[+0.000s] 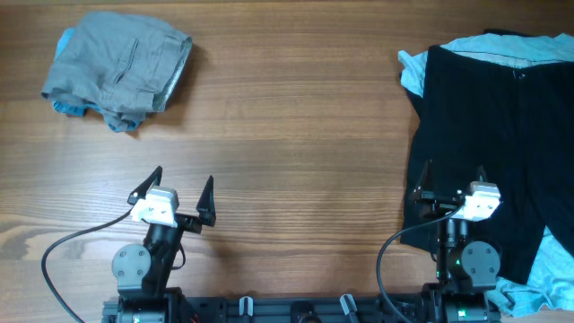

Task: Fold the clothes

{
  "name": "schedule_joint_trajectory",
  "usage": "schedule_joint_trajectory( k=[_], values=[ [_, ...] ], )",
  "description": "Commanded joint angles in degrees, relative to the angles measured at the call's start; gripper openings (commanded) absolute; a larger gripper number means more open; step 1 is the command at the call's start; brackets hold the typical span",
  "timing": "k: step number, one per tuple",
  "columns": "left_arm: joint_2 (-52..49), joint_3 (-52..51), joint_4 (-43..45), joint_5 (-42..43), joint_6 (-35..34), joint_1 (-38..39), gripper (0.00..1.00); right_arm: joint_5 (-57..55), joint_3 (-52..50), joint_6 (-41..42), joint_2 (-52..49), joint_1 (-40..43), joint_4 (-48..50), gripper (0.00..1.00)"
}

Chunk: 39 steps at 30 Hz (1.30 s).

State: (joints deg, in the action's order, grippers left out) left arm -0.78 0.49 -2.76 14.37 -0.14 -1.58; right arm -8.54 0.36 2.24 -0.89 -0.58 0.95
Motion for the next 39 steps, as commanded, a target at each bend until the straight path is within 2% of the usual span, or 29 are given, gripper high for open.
schedule_joint_trajectory(
  k=[1,5,6,9,11,14,17,22,27,28,29,31,32,34,36,37,39],
  values=[
    [0.4,-0.2,-0.4,-1.0,-0.2,0.3,1.00,0.9,-0.1,-0.6,0.3,0.3,0.3,1.00],
    [0.4,-0.2,2.9,-1.0,-0.2,0.3,1.00,2.3,-0.1,0.2,0.3,0.3,2.0,1.00],
    [0.4,-0.2,3.2,-1.0,-0.2,0.3,1.00,3.8,0.0,2.6,0.3,0.3,2.0,1.00],
    [0.4,-0.2,6.6,1.9,-0.4,0.3,1.00,14.9,-0.1,18.3,0.3,0.3,0.9,1.00],
    [0.4,-0.2,11.9,6.3,-0.4,0.3,1.00,24.1,0.1,23.1,0.3,0.3,0.2,1.00],
    [0.4,1.0,14.9,8.6,-2.6,0.3,1.00,30.9,2.9,24.3,0.2,0.3,-1.5,1.00],
    [-0.7,6.0,13.6,8.5,-3.4,0.3,1.00,31.3,9.6,24.0,-1.7,0.3,-3.7,1.00],
    [-14.8,22.1,3.3,7.1,-3.4,0.3,1.00,31.6,27.2,18.6,-19.7,0.3,-14.5,1.00],
    [-36.3,44.3,-15.0,9.7,-3.4,0.3,1.00,31.5,49.0,12.3,-46.2,0.3,-34.1,1.00],
    [-40.0,48.2,-18.3,9.7,-3.4,0.3,1.00,31.3,54.2,9.3,-51.9,0.3,-37.8,1.00],
    [-45.1,53.5,-22.3,9.7,-3.4,0.3,1.00,31.1,61.4,2.3,-59.5,0.3,-42.4,1.00],
    [-51.8,60.0,-26.1,10.3,-3.4,0.3,1.00,30.7,72.6,-8.4,-69.7,0.3,-48.5,1.00],
    [-54.7,62.6,-27.1,11.2,-3.4,0.3,1.00,30.3,77.1,-11.0,-73.7,0.3,-50.7,1.00],
    [-59.0,65.6,-27.0,14.5,-3.3,0.3,1.00,30.0,84.6,-11.2,-80.7,0.3,-52.2,0.99],
    [-62.3,66.6,-25.7,17.9,-3.8,0.3,1.00,29.7,89.7,-9.7,-88.4,0.5,-48.0,1.00],
    [-63.1,66.6,-25.2,19.8,-3.8,0.3,1.00,27.6,89.9,-6.3,-90.6,0.7,-45.3,1.00],
    [-64.0,66.6,-25.2,23.0,-3.8,0.3,1.00,19.0,89.9,4.2,-95.0,1.8,-41.5,0.91]
  ],
)
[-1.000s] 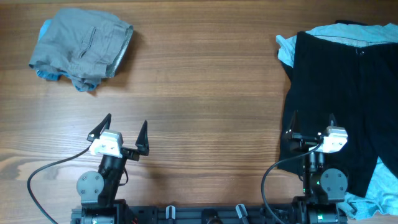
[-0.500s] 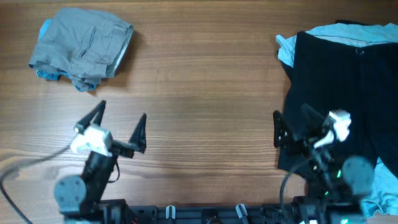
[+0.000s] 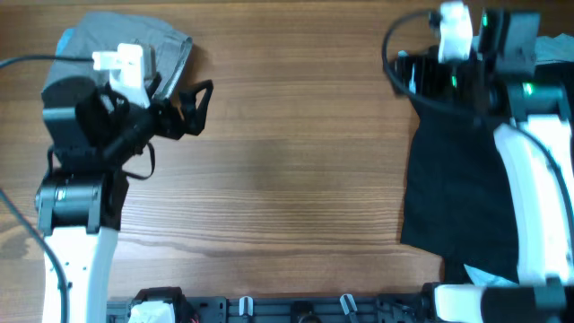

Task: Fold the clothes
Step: 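Reach the right gripper to the black shorts' waistband and grasp it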

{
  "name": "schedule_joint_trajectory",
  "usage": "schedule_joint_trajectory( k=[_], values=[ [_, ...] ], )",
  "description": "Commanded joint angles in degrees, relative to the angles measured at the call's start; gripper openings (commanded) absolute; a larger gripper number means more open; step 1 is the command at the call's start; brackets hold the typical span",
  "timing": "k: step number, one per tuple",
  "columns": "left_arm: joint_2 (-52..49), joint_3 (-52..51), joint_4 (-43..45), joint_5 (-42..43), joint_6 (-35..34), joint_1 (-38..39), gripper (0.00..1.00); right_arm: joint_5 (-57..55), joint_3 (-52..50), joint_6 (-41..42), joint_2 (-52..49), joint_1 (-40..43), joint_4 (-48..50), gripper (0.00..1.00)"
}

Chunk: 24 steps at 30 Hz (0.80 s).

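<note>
A crumpled grey garment (image 3: 94, 31) with a light-blue edge lies at the far left of the wooden table (image 3: 287, 161). My left gripper (image 3: 190, 106) stands open just right of it, over bare wood, with nothing between its fingers. On the right, black clothing (image 3: 453, 179) lies spread out, with light-blue cloth (image 3: 489, 274) peeking from under its near edge. My right gripper (image 3: 405, 70) reaches over the far left corner of the black clothing. Its dark fingers merge with the cloth, so their state is hidden.
The left arm (image 3: 76, 188) runs along the table's left side. The right arm (image 3: 538, 179) lies across the black clothing on the right. A black rail (image 3: 287, 309) with the arm bases runs along the near edge.
Both arms were folded at their bases near the front edge with the grippers open. Now the left reaches beside the grey garment and the right over the black clothing's far corner. The clothes lie unchanged.
</note>
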State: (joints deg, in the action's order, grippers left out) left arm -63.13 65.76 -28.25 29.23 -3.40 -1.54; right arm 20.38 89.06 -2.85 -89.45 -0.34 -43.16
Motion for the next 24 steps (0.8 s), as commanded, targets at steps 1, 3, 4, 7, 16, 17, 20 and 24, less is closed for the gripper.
schedule_joint_trajectory(
  k=[1,3,4,7,16,17,20,24],
  values=[
    [-1.7,1.4,0.1,9.0,-0.5,0.3,1.00,-14.0,1.2,13.5,-8.8,2.3,3.4,0.87],
    [-1.8,1.4,-0.4,9.1,-0.5,0.3,1.00,-17.4,1.2,18.4,-14.0,4.2,4.0,0.83],
    [-1.8,1.4,-1.1,8.9,-0.5,0.5,1.00,-17.4,1.2,18.3,-16.3,4.9,4.0,0.80],
    [-1.9,1.4,-3.7,8.6,-0.5,0.5,1.00,-17.6,1.2,17.6,-23.4,6.7,3.6,0.74],
    [-1.9,1.4,-5.9,9.8,-0.5,0.5,1.00,-24.7,1.2,8.9,-33.4,7.0,9.8,0.57],
    [-1.9,1.3,-6.0,9.8,-0.5,0.5,1.00,-25.5,1.2,8.9,-33.7,7.0,9.8,0.54],
    [-1.9,1.3,-6.2,9.8,-0.5,0.5,1.00,-26.6,0.0,9.3,-34.1,7.1,9.6,0.42],
    [-1.9,1.3,-6.4,9.8,-0.5,0.6,1.00,-25.7,-1.6,10.5,-34.5,7.1,9.5,0.50]
  ],
)
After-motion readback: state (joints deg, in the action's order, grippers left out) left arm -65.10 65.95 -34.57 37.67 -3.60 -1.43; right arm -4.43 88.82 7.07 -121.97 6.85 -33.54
